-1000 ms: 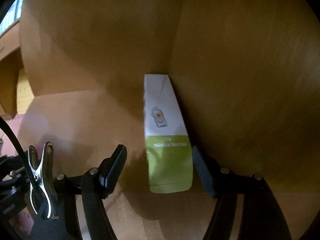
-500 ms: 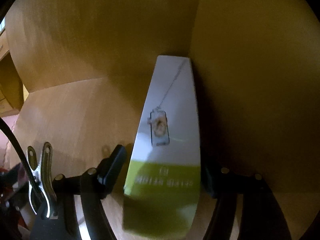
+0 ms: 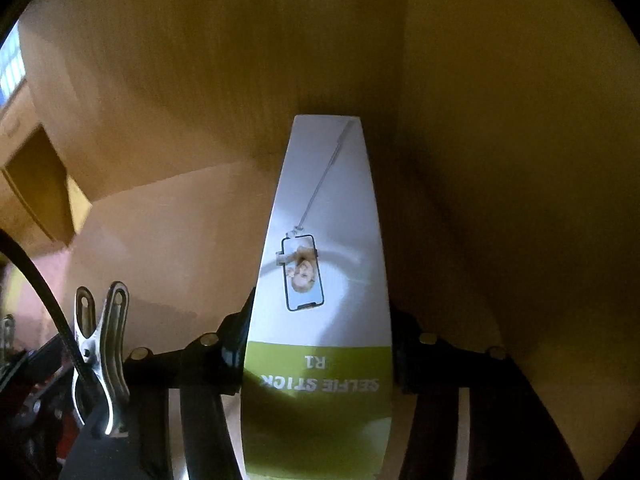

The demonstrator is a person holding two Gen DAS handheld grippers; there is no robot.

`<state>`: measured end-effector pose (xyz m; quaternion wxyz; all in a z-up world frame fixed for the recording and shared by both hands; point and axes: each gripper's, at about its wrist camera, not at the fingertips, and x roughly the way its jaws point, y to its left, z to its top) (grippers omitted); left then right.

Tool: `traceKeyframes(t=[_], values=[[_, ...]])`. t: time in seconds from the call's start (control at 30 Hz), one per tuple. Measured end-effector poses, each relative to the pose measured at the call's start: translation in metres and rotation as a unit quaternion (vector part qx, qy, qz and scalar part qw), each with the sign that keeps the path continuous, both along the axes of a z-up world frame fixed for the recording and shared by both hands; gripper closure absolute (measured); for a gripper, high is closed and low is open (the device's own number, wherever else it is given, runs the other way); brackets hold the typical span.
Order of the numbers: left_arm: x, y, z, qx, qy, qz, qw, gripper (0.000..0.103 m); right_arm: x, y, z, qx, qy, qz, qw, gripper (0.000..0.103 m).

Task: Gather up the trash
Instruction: 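Close the right gripper on the end of the white-and-green selfie stick box, then carry the pink ring with the left gripper while the right gripper carries the box over the bucket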

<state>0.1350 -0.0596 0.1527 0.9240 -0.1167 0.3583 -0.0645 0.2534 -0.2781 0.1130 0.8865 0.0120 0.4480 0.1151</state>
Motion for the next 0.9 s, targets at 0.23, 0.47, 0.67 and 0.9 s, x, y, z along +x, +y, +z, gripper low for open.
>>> traceKeyframes(t=[0.23, 0.47, 0.67, 0.9], values=[[-0.029, 0.018, 0.02, 0.012, -0.017, 0.018, 0.9996, 0.058, -0.055, -0.002, 0.021, 0.055, -0.017, 0.019, 0.998, 0.051], [-0.064, 0.046, 0.032, 0.051, -0.02, 0.048, 0.9974, 0.058, -0.095, 0.015, 0.042, 0.08, -0.037, 0.066, 0.994, 0.051], [-0.098, 0.087, 0.041, 0.073, -0.017, 0.098, 0.9924, 0.058, -0.127, 0.048, 0.047, 0.107, -0.048, 0.105, 0.988, 0.051], [-0.139, 0.137, 0.051, 0.082, -0.006, 0.139, 0.9869, 0.058, -0.152, 0.091, 0.046, 0.121, -0.053, 0.141, 0.981, 0.051]])
